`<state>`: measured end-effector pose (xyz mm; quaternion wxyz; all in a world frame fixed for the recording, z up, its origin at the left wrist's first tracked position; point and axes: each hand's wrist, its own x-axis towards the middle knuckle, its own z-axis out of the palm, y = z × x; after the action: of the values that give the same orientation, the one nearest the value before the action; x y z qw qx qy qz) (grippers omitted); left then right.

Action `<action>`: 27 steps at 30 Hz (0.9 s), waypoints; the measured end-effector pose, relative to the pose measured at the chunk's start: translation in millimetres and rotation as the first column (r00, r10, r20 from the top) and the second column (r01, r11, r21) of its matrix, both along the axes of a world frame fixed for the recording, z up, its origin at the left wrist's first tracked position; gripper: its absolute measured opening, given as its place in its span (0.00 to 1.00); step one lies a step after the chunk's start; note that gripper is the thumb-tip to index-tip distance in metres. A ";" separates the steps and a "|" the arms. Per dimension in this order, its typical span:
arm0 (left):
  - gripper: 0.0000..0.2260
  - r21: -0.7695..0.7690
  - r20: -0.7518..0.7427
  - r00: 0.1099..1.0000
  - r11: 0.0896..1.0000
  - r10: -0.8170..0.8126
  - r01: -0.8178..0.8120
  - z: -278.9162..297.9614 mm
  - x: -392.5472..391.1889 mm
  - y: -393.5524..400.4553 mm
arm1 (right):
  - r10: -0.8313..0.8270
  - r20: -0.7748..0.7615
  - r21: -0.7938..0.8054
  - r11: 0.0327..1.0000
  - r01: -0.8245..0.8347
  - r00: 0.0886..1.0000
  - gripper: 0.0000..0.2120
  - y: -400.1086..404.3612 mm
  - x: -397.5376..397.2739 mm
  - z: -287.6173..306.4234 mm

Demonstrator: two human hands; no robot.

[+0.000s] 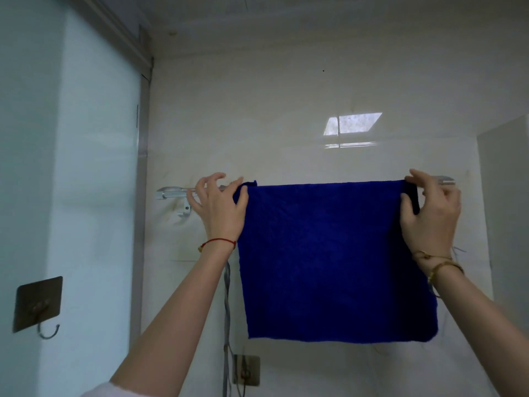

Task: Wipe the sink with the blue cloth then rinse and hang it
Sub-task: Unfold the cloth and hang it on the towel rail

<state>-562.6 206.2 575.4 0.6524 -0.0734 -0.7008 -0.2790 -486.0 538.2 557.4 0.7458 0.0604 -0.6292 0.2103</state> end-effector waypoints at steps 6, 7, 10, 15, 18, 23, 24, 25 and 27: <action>0.24 0.592 -0.073 0.962 0.765 -0.262 0.253 5.7 21.4 26.4 | 0.164 -0.120 -0.247 0.951 -0.189 0.979 0.16 -12.6 -3.4 3.0; 0.25 0.655 -0.074 0.945 0.699 -0.318 0.286 6.7 21.2 27.8 | 0.205 -0.146 -0.308 0.920 -0.241 0.968 0.17 -13.2 -4.3 3.0; 0.26 0.819 -0.067 0.867 0.468 -0.495 0.330 7.8 18.1 31.9 | 0.315 -0.169 -0.448 0.820 -0.357 0.934 0.20 -14.2 -6.7 1.3; 0.25 0.819 -0.173 0.681 0.279 -0.712 0.500 7.6 8.2 31.9 | 0.619 -0.104 -0.624 0.569 -0.535 0.779 0.19 -9.1 -11.8 6.8; 0.22 0.804 -0.172 0.608 0.246 -0.775 0.541 9.6 2.9 25.3 | 0.767 -0.051 -0.615 0.480 -0.625 0.639 0.16 -3.2 -10.6 8.8; 0.13 0.756 -0.173 0.558 0.254 -0.811 0.604 9.6 1.7 21.7 | 0.823 0.002 -0.566 0.469 -0.678 0.568 0.18 0.3 -7.8 0.3; 0.14 0.747 -0.173 0.562 0.264 -0.808 0.610 8.5 0.9 21.7 | 0.831 -0.007 -0.553 0.460 -0.695 0.556 0.20 0.3 -7.5 -2.5; 0.14 0.740 -0.168 0.571 0.280 -0.803 0.611 7.4 0.0 21.7 | 0.840 -0.007 -0.538 0.455 -0.710 0.543 0.21 0.3 -7.4 -4.7; 0.17 0.726 -0.155 0.587 0.311 -0.794 0.613 5.2 -0.5 21.9 | 0.856 0.018 -0.498 0.456 -0.738 0.517 0.19 -1.5 -5.5 -5.8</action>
<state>-563.1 228.1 580.5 0.3472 -0.0799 -0.4968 -0.7914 -491.5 536.8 551.6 0.4579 0.1562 -0.5552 0.6766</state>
